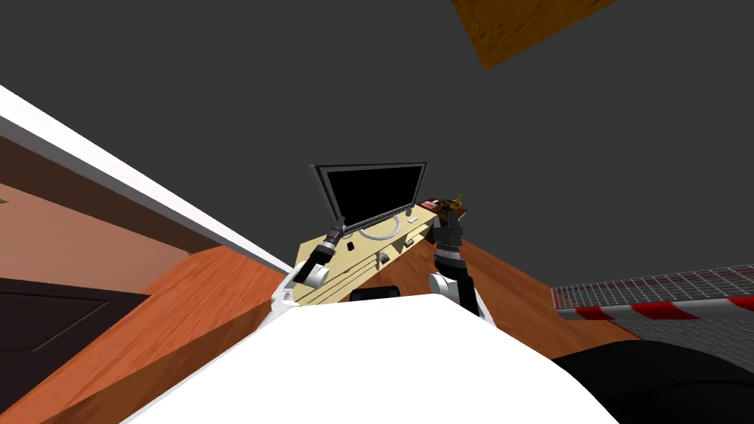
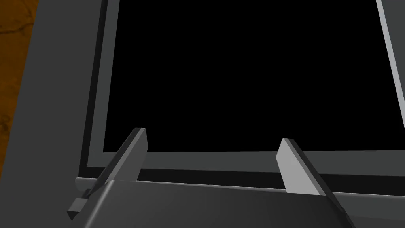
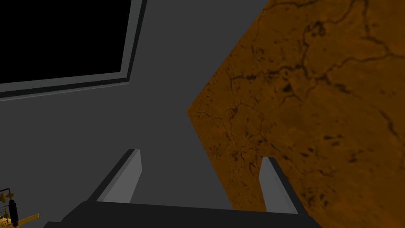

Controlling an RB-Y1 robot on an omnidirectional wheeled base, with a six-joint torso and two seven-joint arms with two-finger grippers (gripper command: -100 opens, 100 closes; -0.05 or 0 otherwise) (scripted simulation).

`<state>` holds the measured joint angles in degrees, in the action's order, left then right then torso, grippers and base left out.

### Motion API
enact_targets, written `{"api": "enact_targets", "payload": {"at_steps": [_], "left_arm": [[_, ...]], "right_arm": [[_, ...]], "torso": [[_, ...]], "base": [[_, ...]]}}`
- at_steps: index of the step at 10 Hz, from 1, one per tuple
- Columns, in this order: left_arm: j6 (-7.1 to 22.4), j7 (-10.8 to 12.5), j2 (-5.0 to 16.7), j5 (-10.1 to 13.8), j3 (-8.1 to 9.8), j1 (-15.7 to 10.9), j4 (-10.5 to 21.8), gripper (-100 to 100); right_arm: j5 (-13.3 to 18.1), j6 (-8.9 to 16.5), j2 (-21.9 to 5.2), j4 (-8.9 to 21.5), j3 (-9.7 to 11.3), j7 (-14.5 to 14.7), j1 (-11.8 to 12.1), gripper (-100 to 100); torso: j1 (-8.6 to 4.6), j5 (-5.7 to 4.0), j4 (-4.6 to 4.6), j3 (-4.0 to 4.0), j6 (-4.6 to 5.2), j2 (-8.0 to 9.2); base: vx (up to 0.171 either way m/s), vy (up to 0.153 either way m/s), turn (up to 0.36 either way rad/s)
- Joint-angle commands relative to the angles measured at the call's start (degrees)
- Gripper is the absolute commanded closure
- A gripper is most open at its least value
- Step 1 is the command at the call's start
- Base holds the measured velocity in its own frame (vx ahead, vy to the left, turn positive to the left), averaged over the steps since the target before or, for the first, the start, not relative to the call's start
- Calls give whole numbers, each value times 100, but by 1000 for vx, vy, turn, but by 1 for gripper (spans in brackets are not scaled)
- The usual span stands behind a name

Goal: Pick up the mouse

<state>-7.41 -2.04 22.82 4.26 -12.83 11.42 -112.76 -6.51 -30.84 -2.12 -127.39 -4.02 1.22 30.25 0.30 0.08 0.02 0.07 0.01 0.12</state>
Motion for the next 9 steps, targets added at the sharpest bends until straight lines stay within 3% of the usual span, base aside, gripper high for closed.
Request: {"api": "enact_targets", "payload": {"at_steps": [1, 2, 3, 5, 8, 9], "left_arm": [[224, -18, 69, 30, -77, -59, 80, -100], [416, -24, 213, 110, -178, -226, 298, -100], [478, -24, 213, 110, -178, -226, 298, -100], [865, -55, 497, 290, -376, -553, 702, -100], [1255, -79, 636, 390, -472, -711, 1021, -100], [1416, -110, 773, 497, -565, -865, 1280, -100]], "right_arm": [[0, 0, 0, 0, 0, 0, 0, 0], [0, 0, 0, 0, 0, 0, 1, 0], [0, 0, 0, 0, 0, 0, 1, 0], [0, 0, 0, 0, 0, 0, 1, 0], [0, 0, 0, 0, 0, 0, 1, 0], [0, 0, 0, 0, 0, 0, 2, 0]], "torso": [[0, 0, 0, 0, 0, 0], [-6, -1, 0, -1, -5, -3], [-9, -2, -1, -5, -1, -9], [-15, -4, -2, -6, -1, -10], [-14, -3, -2, -7, -3, -13], [-17, -4, -3, -9, -6, -17]], "base": [[-49, 51, -118], [-36, 41, -149], [-26, 27, -114], [-42, 35, -257], [-28, 28, -110], [-21, 9, -183]]}}
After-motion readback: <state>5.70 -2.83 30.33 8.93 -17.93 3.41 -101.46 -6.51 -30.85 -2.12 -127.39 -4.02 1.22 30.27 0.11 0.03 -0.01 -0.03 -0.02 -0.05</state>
